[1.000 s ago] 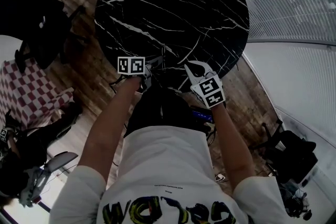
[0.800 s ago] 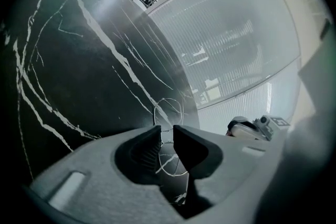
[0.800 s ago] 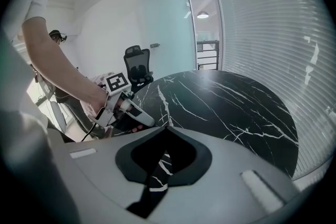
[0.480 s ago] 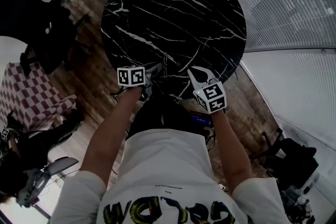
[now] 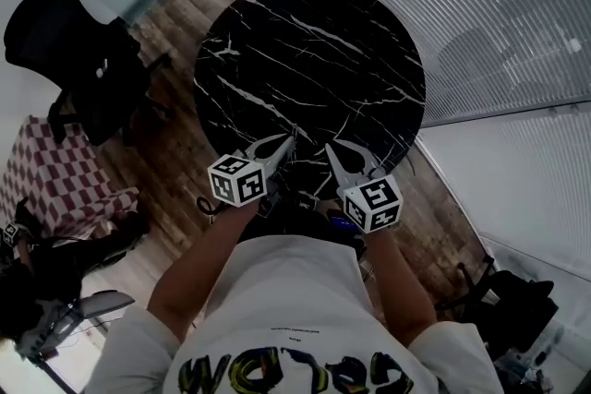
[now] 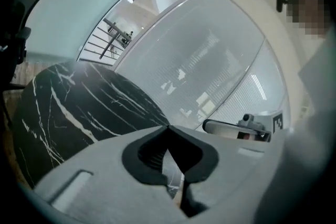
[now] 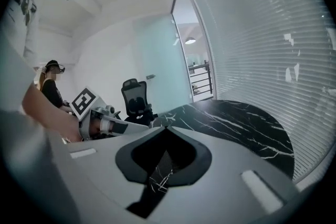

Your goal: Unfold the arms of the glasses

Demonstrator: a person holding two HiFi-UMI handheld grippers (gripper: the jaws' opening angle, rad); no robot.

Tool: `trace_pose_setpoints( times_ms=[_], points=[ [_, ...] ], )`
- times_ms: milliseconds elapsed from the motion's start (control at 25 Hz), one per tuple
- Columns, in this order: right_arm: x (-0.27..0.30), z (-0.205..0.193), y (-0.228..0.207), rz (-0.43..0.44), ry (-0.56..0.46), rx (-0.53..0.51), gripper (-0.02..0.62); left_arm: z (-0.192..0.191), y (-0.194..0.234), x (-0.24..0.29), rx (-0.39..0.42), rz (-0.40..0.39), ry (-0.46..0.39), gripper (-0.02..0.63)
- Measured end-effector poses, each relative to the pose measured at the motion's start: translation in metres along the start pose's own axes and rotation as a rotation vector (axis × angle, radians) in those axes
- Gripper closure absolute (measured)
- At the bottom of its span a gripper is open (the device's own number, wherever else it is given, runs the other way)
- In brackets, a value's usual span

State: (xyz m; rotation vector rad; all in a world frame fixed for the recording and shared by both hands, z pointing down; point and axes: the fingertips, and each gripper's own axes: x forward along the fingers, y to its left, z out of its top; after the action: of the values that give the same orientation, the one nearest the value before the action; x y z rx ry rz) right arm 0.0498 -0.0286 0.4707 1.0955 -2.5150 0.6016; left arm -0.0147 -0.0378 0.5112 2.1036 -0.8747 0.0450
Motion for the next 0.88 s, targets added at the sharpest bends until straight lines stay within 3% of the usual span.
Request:
trace_pose_setpoints(
  times_ms=[480,720,880],
  points=[
    [-0.075,0.132,0.069,-0.008,-0.284,-0.109,0.594,0.084,-0.132,-0.058,0.336,0.002,-0.197,0.603],
    [-0.113,0.168,0.095,0.002,-0.382,-0.127,0.594,0.111,-0.18,-0.087,0.497,0.047,-0.272,0.603],
    [-0.128,0.182,0.109,0.023,-0.428,-0.127,0.595,0.124,-0.207,-0.095,0.576,0.035,-0.33,0.603]
  ],
)
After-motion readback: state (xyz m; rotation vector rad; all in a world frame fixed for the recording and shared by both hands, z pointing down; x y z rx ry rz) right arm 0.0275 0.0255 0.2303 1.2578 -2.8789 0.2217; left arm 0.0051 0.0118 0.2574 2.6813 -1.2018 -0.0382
